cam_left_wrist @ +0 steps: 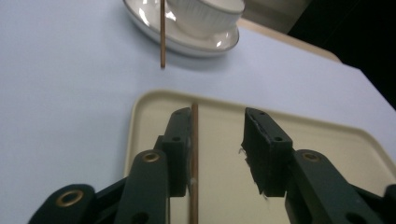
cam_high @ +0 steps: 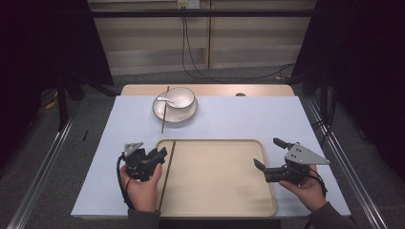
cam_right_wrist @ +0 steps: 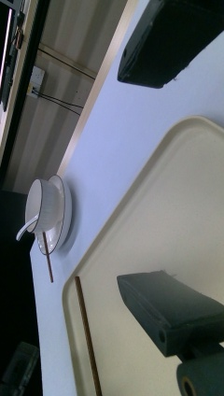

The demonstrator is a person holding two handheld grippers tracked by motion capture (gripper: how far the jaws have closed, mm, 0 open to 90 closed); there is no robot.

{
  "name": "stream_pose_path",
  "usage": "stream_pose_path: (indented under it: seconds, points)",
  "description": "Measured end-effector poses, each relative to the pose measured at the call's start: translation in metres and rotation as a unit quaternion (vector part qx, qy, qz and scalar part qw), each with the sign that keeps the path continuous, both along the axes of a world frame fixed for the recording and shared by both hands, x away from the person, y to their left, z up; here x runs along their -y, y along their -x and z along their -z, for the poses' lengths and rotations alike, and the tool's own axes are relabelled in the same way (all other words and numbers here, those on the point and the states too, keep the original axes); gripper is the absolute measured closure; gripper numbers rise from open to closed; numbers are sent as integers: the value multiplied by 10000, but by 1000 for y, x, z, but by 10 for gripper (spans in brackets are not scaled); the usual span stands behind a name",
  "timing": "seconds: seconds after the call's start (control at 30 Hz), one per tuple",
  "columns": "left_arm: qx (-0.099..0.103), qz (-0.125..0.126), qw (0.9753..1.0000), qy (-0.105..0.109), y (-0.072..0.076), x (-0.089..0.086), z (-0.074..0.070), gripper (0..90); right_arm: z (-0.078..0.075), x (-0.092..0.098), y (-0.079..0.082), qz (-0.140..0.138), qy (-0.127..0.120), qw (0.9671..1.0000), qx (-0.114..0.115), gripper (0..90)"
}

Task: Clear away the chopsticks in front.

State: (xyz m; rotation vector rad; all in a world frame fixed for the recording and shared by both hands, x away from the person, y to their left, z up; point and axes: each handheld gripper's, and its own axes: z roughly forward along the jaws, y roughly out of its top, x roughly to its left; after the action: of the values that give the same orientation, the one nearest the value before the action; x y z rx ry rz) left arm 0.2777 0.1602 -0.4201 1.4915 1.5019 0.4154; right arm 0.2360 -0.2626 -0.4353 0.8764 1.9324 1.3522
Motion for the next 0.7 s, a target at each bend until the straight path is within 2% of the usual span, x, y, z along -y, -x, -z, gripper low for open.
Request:
stream_pose_path:
  seconds: [0.13,0.2,0.37,0.5,0.57,0.7]
  points:
    - [93,-8,10000,21,-18,-4,-8,595,0,1,0,23,16,10000,22,36]
    - [108,-9,9998,139,-27,-6,-10,575,0,1,0,14,15,10000,35,36]
    - [136,-1,9999,98,-52,-9,-7,521,0,1,0,11,-16,10000,24,36]
    - [298,37,9995,-47,-68,-10,-4,428,0,1,0,3,6,10000,35,36]
    - [365,35,9992,-167,-77,-10,-3,409,0,1,0,11,-6,10000,26,36]
    - [487,101,9975,-504,-97,-9,0,331,0,1,0,14,30,10000,25,36]
